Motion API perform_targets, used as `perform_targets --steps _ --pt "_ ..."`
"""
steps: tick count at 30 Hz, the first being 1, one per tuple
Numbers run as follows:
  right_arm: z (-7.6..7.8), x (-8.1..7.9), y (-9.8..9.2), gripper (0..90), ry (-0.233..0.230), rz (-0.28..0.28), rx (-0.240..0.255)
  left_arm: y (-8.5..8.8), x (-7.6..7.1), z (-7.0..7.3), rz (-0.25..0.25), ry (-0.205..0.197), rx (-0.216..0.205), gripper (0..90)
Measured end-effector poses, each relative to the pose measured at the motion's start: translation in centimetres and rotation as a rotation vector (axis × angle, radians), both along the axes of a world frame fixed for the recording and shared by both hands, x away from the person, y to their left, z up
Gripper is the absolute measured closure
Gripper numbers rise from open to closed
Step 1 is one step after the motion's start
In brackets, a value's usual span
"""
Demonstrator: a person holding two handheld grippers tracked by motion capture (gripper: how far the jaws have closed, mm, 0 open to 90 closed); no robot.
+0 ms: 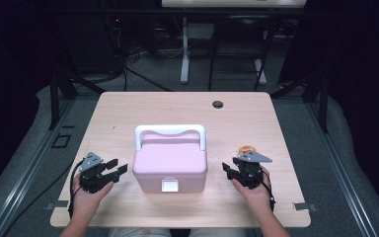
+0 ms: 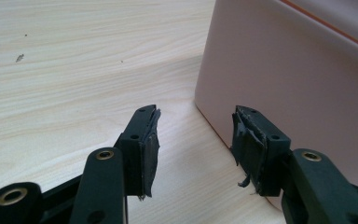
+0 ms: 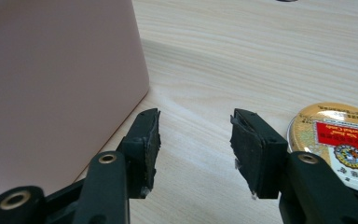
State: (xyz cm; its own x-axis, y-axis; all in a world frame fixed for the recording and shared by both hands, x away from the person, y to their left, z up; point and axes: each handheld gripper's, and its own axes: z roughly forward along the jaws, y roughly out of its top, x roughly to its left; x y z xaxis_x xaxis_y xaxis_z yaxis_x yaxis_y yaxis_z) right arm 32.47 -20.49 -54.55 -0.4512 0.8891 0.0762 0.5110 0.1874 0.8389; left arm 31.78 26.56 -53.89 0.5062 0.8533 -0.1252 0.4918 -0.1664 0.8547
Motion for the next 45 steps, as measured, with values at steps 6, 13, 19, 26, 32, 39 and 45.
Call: perform_targets --steps 6,13,19,26,32,39,45 --pt "0.0 -0.1 -0.2 51.0 -0.009 0.005 -0.005 0.0 0.2 -0.1 0.008 0.002 -0.004 50.6" --pt "0.1 0.0 -0.2 46.0 -0.025 0.000 -0.001 0.1 0.0 -0.1 0.012 0.002 0.008 49.8" --pt "0.0 0.2 -0.1 44.9 -0.020 -0.016 -0.005 0.2 0.0 -0.1 0.022 0.006 -0.002 48.5" --pt "0.2 -0.1 -0.3 45.1 -0.023 -0.010 0.020 0.0 0.0 0.0 0.023 0.004 0.006 48.1" --pt "0.5 -0.3 0.1 41.6 -0.032 0.016 0.040 0.0 0.0 0.3 0.025 -0.001 -0.002 46.5" --pt "1.2 -0.6 0.9 36.6 -0.042 0.075 0.050 -0.1 -0.1 1.1 0.007 -0.007 -0.013 44.7" --pt "1.9 -0.8 1.4 35.7 -0.034 0.095 0.032 -0.1 -0.2 1.8 -0.011 0.000 -0.015 44.8"
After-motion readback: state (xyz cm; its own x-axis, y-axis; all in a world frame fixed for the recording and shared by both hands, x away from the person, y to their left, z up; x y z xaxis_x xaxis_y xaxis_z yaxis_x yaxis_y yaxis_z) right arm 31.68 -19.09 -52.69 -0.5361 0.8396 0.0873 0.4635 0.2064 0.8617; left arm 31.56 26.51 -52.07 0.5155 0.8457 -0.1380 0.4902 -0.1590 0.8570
